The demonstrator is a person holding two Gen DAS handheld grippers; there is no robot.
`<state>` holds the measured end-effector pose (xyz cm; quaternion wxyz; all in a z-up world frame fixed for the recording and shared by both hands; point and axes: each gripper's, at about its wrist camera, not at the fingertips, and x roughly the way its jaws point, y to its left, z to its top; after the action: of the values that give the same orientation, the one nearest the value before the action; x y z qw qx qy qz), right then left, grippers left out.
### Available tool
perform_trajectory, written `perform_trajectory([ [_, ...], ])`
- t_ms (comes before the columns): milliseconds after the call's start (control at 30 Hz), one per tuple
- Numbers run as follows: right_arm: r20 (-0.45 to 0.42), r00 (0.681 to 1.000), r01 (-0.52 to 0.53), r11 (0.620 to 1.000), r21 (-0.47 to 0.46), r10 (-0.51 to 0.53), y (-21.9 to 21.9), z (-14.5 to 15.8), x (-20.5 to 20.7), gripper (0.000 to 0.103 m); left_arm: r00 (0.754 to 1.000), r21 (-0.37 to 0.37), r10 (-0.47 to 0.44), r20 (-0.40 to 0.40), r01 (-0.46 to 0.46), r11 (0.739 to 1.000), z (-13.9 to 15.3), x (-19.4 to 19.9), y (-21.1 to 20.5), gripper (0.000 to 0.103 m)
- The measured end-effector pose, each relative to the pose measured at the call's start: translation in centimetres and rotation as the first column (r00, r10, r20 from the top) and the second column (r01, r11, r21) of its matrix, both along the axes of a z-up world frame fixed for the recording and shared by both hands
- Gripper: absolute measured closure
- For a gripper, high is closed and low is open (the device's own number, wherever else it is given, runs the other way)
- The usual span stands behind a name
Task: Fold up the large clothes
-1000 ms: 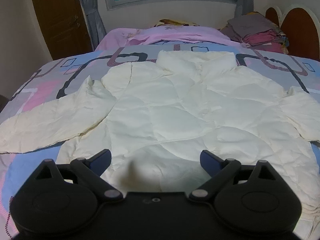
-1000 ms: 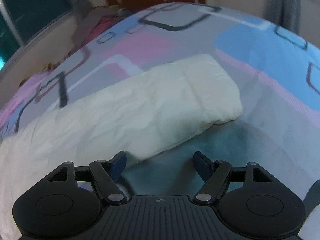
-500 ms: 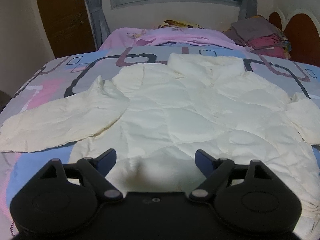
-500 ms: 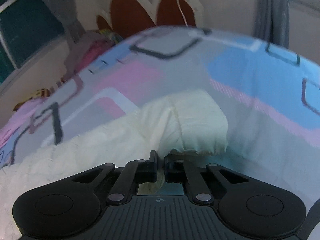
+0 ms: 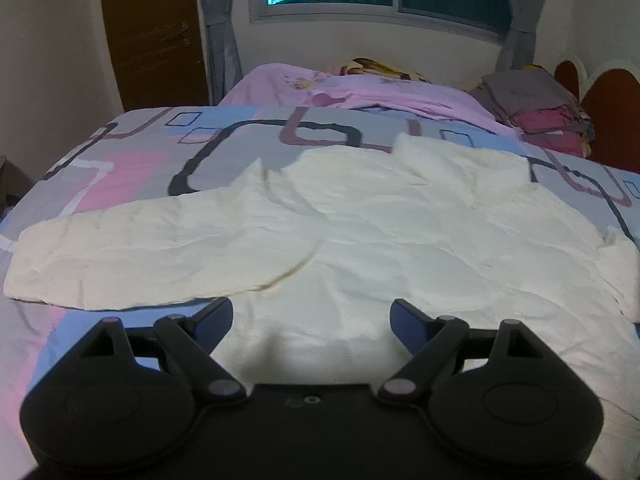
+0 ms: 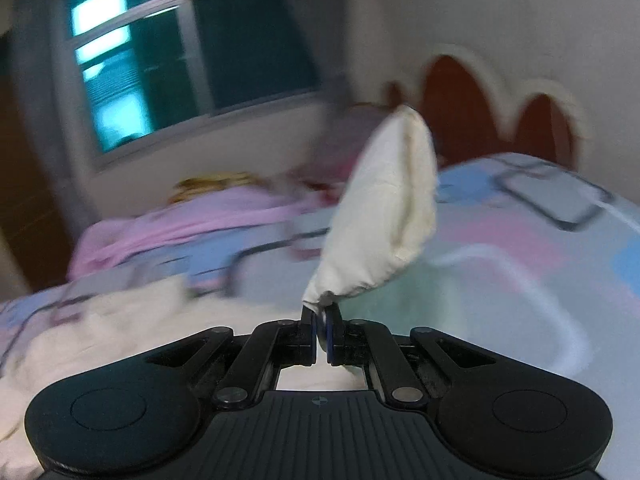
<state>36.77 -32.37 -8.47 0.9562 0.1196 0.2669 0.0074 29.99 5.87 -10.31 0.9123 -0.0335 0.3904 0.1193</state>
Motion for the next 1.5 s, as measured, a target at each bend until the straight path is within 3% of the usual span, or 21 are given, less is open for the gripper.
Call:
perform_trajectory([
  [300,-0.108,0.955,-0.274,0.961,0.038,0.277,16.2,-4.3,1.1,0.099,1.000,-0.013,0.021,0.004,-0.021,1.000,0.0,0.7,5.3,0.018],
  [600,-0.234,0.900,-0.355,0.930,0.092,0.367,20.5,-7.5,2.8,0.098,0.999,-0.082,-0.050,0.007,0.050,0.995,-0.2,2.8,5.6,0.018],
  [667,-0.237,0.901,-0.349,0.932,0.098,0.363,20.4,-7.4,2.8,0.091,0.997,-0.115,-0.080,0.001,0.079,0.990,-0.4,3.7,5.0,0.016],
  [700,-0.232,0.905,-0.344,0.934,0.100,0.358,19.8,-7.0,2.3,0.078,0.995,-0.133,-0.095,-0.004,0.094,0.987,-0.5,4.2,4.6,0.014],
  [767,-0.209,0.921,-0.317,0.944,0.085,0.329,18.6,-6.4,1.6,0.034,0.992,-0.179,-0.126,-0.022,0.120,0.976,-1.1,5.5,3.7,0.013],
  [800,-0.187,0.932,-0.303,0.950,0.069,0.311,18.2,-6.0,1.0,0.025,0.990,-0.207,-0.139,-0.029,0.131,0.970,-1.4,5.9,3.4,0.013],
  [867,-0.159,0.942,-0.294,0.955,0.041,0.297,17.1,-5.2,0.3,0.022,0.984,-0.268,-0.170,-0.043,0.153,0.951,-2.1,6.8,2.5,0.013],
  [1033,-0.139,0.969,-0.209,0.978,-0.007,0.206,13.7,-4.3,-0.4,0.022,0.977,-0.305,-0.182,-0.106,0.143,0.942,-4.7,8.6,0.8,0.016],
  [1167,-0.145,0.981,-0.135,0.990,-0.045,0.128,10.9,-4.2,-0.7,0.022,0.972,-0.324,-0.204,-0.113,0.158,0.933,-6.3,9.2,0.2,0.029],
  [1267,-0.052,0.997,-0.057,0.988,-0.143,0.050,9.7,-2.8,-2.5,0.022,0.964,-0.355,-0.237,-0.117,0.182,0.917,-7.1,9.4,0.0,0.045],
  [1300,-0.006,1.000,-0.027,0.983,-0.180,0.026,9.5,-2.4,-3.2,0.016,0.963,-0.368,-0.246,-0.108,0.191,0.910,-7.3,9.5,0.0,0.054],
  [1333,0.034,0.999,0.000,0.977,-0.212,0.007,9.4,-2.2,-3.8,0.000,0.962,-0.374,-0.256,-0.100,0.202,0.905,-7.4,9.5,0.0,0.058],
  [1433,-0.031,0.999,-0.027,0.982,-0.185,0.021,8.2,-2.8,-3.5,0.000,0.957,-0.382,-0.277,-0.084,0.226,0.896,-7.9,9.9,0.1,0.075],
  [1500,-0.051,0.998,0.030,0.983,-0.179,-0.040,7.2,-3.3,-3.2,0.000,0.960,-0.383,-0.268,-0.075,0.221,0.897,-8.0,10.1,0.3,0.084],
])
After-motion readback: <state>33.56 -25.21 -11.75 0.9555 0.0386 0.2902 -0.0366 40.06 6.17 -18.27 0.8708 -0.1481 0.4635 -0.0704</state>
